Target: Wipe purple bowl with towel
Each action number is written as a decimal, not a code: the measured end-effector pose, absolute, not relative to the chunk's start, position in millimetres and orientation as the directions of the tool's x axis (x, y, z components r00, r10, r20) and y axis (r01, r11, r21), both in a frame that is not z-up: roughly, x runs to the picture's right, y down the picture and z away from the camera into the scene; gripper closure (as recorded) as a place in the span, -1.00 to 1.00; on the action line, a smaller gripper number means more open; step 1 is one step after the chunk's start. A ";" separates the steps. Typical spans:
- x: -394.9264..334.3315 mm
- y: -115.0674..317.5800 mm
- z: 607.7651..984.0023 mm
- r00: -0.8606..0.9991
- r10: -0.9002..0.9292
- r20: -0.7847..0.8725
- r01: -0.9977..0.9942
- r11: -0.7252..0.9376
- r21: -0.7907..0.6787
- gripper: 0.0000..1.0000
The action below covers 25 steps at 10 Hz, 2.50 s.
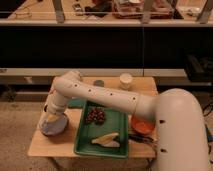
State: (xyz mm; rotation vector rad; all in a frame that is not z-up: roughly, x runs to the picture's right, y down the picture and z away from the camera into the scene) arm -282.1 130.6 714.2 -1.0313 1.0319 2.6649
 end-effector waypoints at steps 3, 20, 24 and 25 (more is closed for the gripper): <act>-284.8 133.8 716.7 -0.777 -0.128 -0.616 -0.330 -0.751 0.572 1.00; -255.5 168.2 810.7 -0.878 -0.185 -0.441 -0.228 -0.648 0.726 1.00; -258.8 124.7 812.2 -0.876 -0.185 -0.445 -0.205 -0.693 0.691 1.00; -268.0 118.8 811.5 -0.875 -0.176 -0.452 -0.211 -0.701 0.682 1.00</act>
